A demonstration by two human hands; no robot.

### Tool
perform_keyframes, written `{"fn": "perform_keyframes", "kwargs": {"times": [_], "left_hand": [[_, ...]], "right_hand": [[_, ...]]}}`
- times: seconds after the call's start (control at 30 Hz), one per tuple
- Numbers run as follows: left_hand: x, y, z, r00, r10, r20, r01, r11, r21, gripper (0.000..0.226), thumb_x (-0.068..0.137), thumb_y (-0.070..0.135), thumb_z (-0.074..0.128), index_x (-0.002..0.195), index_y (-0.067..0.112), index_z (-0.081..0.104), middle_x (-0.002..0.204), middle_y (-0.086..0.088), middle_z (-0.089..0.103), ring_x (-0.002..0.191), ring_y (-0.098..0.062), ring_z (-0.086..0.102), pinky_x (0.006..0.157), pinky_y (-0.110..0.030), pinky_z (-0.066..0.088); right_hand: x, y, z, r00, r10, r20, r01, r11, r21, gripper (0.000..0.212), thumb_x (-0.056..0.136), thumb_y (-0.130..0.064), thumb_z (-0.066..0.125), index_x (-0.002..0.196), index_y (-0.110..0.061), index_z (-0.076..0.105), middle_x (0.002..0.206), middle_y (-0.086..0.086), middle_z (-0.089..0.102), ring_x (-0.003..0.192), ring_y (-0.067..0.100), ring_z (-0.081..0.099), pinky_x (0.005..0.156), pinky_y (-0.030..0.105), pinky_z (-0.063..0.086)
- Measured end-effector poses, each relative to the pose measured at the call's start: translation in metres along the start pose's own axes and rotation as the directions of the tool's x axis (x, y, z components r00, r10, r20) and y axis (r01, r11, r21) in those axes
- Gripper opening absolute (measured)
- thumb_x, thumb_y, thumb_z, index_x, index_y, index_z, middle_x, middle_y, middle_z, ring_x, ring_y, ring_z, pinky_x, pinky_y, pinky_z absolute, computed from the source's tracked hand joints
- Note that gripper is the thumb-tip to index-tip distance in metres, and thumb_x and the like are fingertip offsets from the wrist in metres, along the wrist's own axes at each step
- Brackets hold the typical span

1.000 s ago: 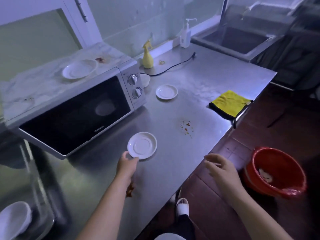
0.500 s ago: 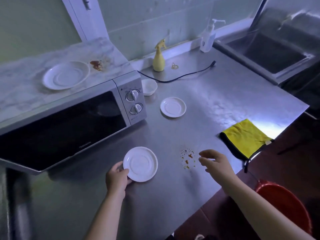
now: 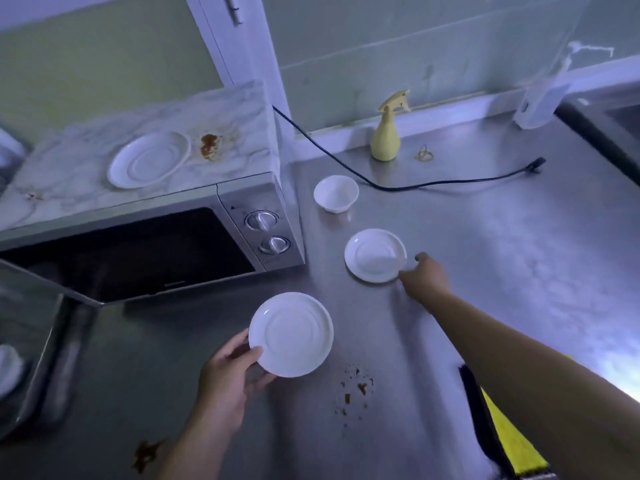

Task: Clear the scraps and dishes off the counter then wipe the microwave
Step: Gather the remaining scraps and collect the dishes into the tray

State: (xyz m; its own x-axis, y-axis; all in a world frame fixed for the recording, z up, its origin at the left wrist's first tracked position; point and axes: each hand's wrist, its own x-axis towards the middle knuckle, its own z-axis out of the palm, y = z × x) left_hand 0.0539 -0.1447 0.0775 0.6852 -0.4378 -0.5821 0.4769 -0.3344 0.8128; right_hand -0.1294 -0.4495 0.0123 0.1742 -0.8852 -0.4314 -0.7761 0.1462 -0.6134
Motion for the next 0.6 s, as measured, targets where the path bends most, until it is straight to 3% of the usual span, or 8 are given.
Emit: {"fn": "perform_keyframes", "kwargs": {"times": [0.07,0.27,0.33,0.43,0.53,0.6], "left_hand": [[-0.012,0.001,0.018,1.000,-0.002,-0.019,0.002,1.000,-0.013,0.037,0.091,-0.003,0.059,0.113,0.023,0.074,0.109,-0.001,0.075,0.101,-0.026,0.071,0.064,-0.035,0.059],[-0.029,0.002,0.059,0.995,-0.022,-0.100,0.015,0.997,-0.074,0.036,0.093,-0.002,0.058,0.120,0.019,0.069,0.115,-0.006,0.072,0.108,-0.031,0.068,0.063,-0.035,0.058],[-0.032,-0.001,0.068,0.993,-0.022,-0.115,0.011,0.995,-0.095,0.035,0.092,-0.003,0.059,0.117,0.019,0.071,0.112,-0.005,0.073,0.107,-0.030,0.068,0.062,-0.034,0.058],[-0.038,-0.005,0.077,0.993,-0.009,-0.119,-0.002,0.996,-0.089,0.039,0.091,-0.004,0.059,0.108,0.026,0.076,0.108,-0.002,0.074,0.103,-0.025,0.069,0.062,-0.032,0.057],[-0.044,-0.007,0.083,0.991,0.003,-0.135,-0.019,0.993,-0.117,0.041,0.089,-0.006,0.061,0.104,0.028,0.077,0.103,-0.003,0.075,0.099,-0.023,0.071,0.066,-0.038,0.060],[-0.049,-0.005,0.083,0.990,0.019,-0.139,-0.038,0.991,-0.131,0.040,0.087,-0.007,0.065,0.101,0.029,0.077,0.097,-0.005,0.073,0.093,-0.021,0.073,0.066,-0.040,0.061]], "right_hand": [[0.026,-0.006,-0.004,0.999,-0.039,0.006,0.039,0.995,-0.087,0.047,0.090,-0.020,0.062,0.132,-0.004,0.053,0.130,0.019,0.060,0.121,0.036,0.058,0.098,0.039,0.048],[0.060,-0.021,-0.002,0.995,-0.084,0.058,0.095,0.967,-0.238,0.029,0.085,-0.011,0.056,0.114,-0.008,0.061,0.116,0.017,0.065,0.111,0.036,0.061,0.088,0.036,0.049],[0.062,-0.023,-0.001,0.995,-0.085,0.046,0.090,0.986,-0.143,0.030,0.083,-0.007,0.055,0.112,-0.009,0.062,0.112,0.017,0.067,0.108,0.037,0.063,0.087,0.036,0.049],[0.050,-0.021,-0.007,0.995,-0.093,0.022,0.088,0.984,0.154,0.028,0.081,0.000,0.053,0.103,-0.010,0.065,0.099,0.016,0.069,0.093,0.037,0.066,0.085,0.042,0.056],[0.016,-0.011,-0.023,0.995,-0.073,0.064,0.036,0.890,0.454,0.024,0.082,0.005,0.056,0.088,-0.016,0.065,0.084,0.010,0.066,0.075,0.032,0.066,0.073,0.055,0.061],[-0.017,0.002,-0.036,0.986,-0.094,0.139,-0.007,0.805,0.593,0.025,0.085,0.005,0.058,0.090,-0.018,0.068,0.088,0.012,0.068,0.071,0.026,0.065,0.061,0.046,0.062]]}}
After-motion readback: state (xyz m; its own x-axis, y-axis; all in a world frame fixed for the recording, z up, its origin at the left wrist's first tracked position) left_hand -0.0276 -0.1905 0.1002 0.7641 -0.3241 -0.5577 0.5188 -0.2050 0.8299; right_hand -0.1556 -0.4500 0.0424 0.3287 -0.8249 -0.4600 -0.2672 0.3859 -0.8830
